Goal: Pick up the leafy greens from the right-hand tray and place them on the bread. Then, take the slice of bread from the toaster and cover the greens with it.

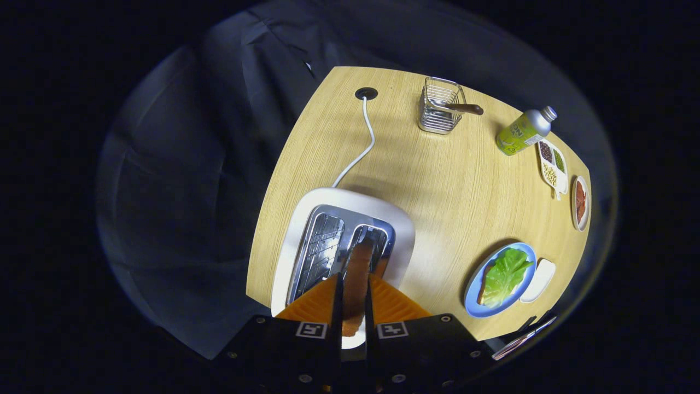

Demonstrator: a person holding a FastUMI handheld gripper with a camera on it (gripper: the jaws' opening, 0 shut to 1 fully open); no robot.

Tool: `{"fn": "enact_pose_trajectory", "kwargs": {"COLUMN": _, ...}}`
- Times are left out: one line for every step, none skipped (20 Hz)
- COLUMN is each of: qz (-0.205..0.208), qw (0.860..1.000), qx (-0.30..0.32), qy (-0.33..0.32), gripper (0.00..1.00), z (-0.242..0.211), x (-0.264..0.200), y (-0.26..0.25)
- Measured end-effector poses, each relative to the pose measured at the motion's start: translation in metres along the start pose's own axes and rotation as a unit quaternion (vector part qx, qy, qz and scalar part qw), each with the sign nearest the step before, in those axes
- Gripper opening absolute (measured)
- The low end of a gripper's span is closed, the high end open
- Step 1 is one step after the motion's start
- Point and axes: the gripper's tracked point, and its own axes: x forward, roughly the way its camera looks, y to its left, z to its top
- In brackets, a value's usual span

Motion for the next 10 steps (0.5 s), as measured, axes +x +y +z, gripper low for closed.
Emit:
{"fn": "enact_pose_trajectory", "kwargs": {"qz": 0.005, "qw": 1.000, "qx": 0.005, "qy": 0.010, "gripper": 0.18, "z": -0.005, "x": -0.003, "y": 0.000}}
{"fn": "enact_pose_trajectory", "kwargs": {"qz": 0.015, "qw": 1.000, "qx": 0.008, "qy": 0.011, "gripper": 0.18, "z": -0.006, "x": -0.004, "y": 0.001}}
{"fn": "enact_pose_trajectory", "kwargs": {"qz": 0.019, "qw": 1.000, "qx": 0.008, "qy": 0.007, "gripper": 0.18, "z": -0.005, "x": -0.007, "y": -0.001}}
{"fn": "enact_pose_trajectory", "kwargs": {"qz": 0.027, "qw": 1.000, "qx": 0.008, "qy": 0.000, "gripper": 0.18, "z": -0.004, "x": -0.012, "y": -0.001}}
{"fn": "enact_pose_trajectory", "kwargs": {"qz": 0.037, "qw": 0.999, "qx": 0.008, "qy": -0.006, "gripper": 0.17, "z": -0.003, "x": -0.017, "y": 0.000}}
{"fn": "enact_pose_trajectory", "kwargs": {"qz": 0.045, "qw": 0.999, "qx": 0.008, "qy": -0.013, "gripper": 0.17, "z": -0.002, "x": -0.024, "y": 0.000}}
{"fn": "enact_pose_trajectory", "kwargs": {"qz": 0.053, "qw": 0.998, "qx": 0.011, "qy": -0.021, "gripper": 0.16, "z": -0.001, "x": -0.031, "y": -0.002}}
{"fn": "enact_pose_trajectory", "kwargs": {"qz": 0.063, "qw": 0.998, "qx": 0.015, "qy": -0.029, "gripper": 0.15, "z": 0.002, "x": -0.038, "y": -0.003}}
{"fn": "enact_pose_trajectory", "kwargs": {"qz": 0.072, "qw": 0.997, "qx": 0.021, "qy": -0.036, "gripper": 0.15, "z": 0.002, "x": -0.045, "y": -0.005}}
{"fn": "enact_pose_trajectory", "kwargs": {"qz": 0.085, "qw": 0.995, "qx": 0.029, "qy": -0.042, "gripper": 0.15, "z": 0.003, "x": -0.054, "y": -0.006}}
